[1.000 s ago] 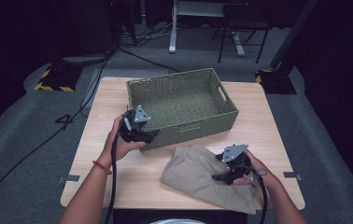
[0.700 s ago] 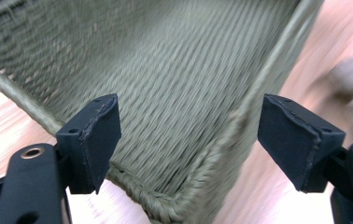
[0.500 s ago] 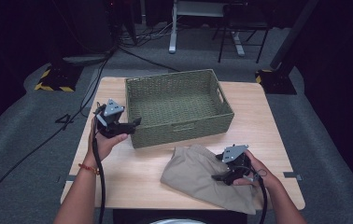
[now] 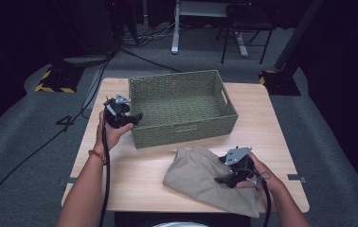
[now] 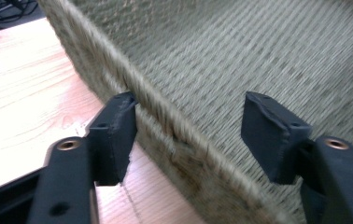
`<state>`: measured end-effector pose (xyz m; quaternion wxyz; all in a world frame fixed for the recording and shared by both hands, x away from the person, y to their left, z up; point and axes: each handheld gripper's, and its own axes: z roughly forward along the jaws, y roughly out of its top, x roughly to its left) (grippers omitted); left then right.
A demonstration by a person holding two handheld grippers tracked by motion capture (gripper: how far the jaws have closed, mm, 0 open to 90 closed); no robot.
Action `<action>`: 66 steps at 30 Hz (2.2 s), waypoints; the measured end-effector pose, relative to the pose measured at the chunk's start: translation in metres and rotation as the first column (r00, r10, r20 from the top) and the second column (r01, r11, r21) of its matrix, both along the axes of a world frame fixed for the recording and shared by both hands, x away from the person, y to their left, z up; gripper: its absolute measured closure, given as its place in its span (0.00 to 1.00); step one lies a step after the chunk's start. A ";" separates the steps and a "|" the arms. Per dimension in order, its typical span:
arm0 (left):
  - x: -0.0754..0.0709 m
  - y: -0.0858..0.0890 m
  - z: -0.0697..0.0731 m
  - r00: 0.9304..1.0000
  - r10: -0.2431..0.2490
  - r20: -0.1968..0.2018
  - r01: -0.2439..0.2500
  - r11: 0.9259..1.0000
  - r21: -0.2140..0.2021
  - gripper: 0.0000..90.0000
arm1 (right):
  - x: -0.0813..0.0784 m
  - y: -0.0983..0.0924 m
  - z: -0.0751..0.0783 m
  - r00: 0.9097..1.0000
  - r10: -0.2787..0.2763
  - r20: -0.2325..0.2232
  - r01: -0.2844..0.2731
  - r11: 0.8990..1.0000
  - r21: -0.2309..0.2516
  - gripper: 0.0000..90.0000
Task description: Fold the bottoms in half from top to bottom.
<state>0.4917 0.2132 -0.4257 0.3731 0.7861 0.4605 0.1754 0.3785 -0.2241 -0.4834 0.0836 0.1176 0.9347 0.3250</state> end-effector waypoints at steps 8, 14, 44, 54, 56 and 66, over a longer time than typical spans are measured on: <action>0.016 -0.007 -0.002 0.995 -0.065 -0.080 0.059 0.995 -0.076 0.49 | 0.000 0.000 0.000 1.000 0.000 -0.003 0.000 1.000 0.002 0.22; 0.019 -0.021 -0.001 0.986 -0.138 -0.096 0.133 0.989 -0.065 0.49 | -0.001 0.000 0.000 1.000 0.004 0.002 -0.004 1.000 0.000 0.22; -0.059 -0.028 0.041 0.960 -0.240 0.144 0.222 0.967 0.127 0.23 | -0.019 -0.005 0.030 0.985 -0.078 0.155 0.070 0.996 0.060 0.27; -0.140 -0.033 0.019 0.924 -0.360 0.125 0.350 0.932 0.096 0.22 | -0.050 -0.043 0.044 0.940 -0.282 0.193 0.264 0.958 0.114 0.27; -0.155 -0.053 -0.004 0.895 -0.441 0.064 0.437 0.897 0.068 0.21 | -0.063 -0.061 0.046 0.920 -0.358 0.160 0.341 0.932 0.124 0.26; -0.160 -0.111 -0.052 0.850 -0.522 -0.062 0.526 0.847 0.077 0.23 | -0.100 -0.073 0.016 0.939 -0.341 -0.051 0.344 0.933 0.109 0.25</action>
